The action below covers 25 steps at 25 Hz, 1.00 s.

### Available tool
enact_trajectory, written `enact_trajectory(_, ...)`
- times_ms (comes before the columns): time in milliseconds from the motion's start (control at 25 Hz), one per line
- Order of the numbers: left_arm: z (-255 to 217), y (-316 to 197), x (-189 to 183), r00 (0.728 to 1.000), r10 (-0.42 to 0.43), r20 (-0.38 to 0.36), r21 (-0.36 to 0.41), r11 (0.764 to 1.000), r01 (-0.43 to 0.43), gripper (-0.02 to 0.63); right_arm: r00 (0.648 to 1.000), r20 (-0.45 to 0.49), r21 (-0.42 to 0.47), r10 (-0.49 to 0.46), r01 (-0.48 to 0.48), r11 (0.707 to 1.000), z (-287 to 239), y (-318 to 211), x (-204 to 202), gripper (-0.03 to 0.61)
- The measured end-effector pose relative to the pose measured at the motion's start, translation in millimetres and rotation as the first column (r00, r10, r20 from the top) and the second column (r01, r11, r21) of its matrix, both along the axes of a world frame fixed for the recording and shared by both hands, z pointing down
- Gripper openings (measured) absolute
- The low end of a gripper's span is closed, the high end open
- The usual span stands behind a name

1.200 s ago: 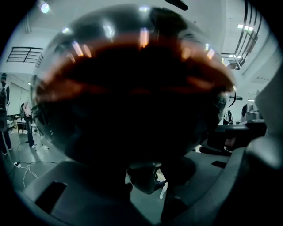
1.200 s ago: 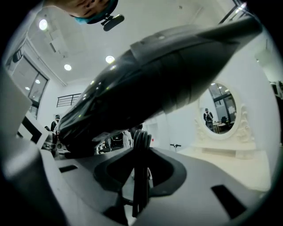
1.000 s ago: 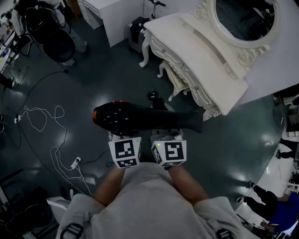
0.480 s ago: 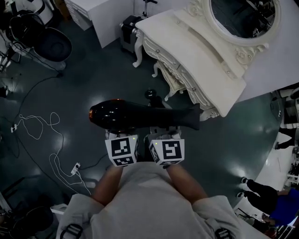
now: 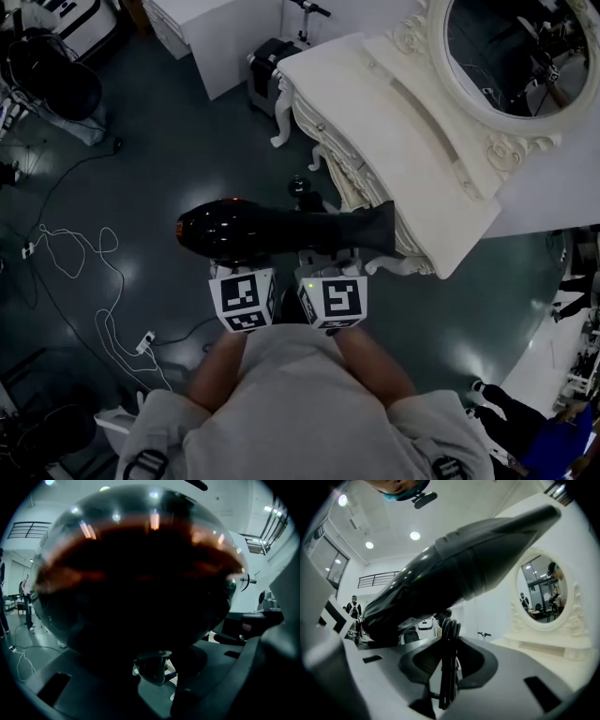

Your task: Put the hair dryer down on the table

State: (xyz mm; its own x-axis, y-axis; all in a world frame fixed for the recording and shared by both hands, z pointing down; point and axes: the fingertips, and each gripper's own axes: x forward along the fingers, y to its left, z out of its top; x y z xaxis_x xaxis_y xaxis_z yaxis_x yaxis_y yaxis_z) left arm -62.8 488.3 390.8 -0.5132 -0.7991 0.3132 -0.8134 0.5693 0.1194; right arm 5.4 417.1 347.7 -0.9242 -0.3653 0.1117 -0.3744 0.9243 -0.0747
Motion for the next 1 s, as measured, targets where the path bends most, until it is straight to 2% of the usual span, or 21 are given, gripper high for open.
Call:
enact_trajectory(440, 2, -118, 6, 0.999, 0.050, 0.007, 0.016, 0.999, -0.051, 0.195, 0.999, -0.016, 0.012, 0.040, -0.040, 0.999, 5, -112, 9, 0.101)
enact_trajectory(800, 8, -191, 10, 0.990, 0.137, -0.016, -0.028, 0.990, -0.138, 0.195, 0.993, -0.010, -0.015, 0.116, -0.116, 0.993, 10, -178, 28, 0.101)
enact_trajectory(1000, 30, -244, 8, 0.972, 0.226, -0.058, -0.056, 0.972, -0.229, 0.195, 0.981, -0.044, -0.019, 0.191, -0.192, 0.981, 28, -217, 32, 0.101)
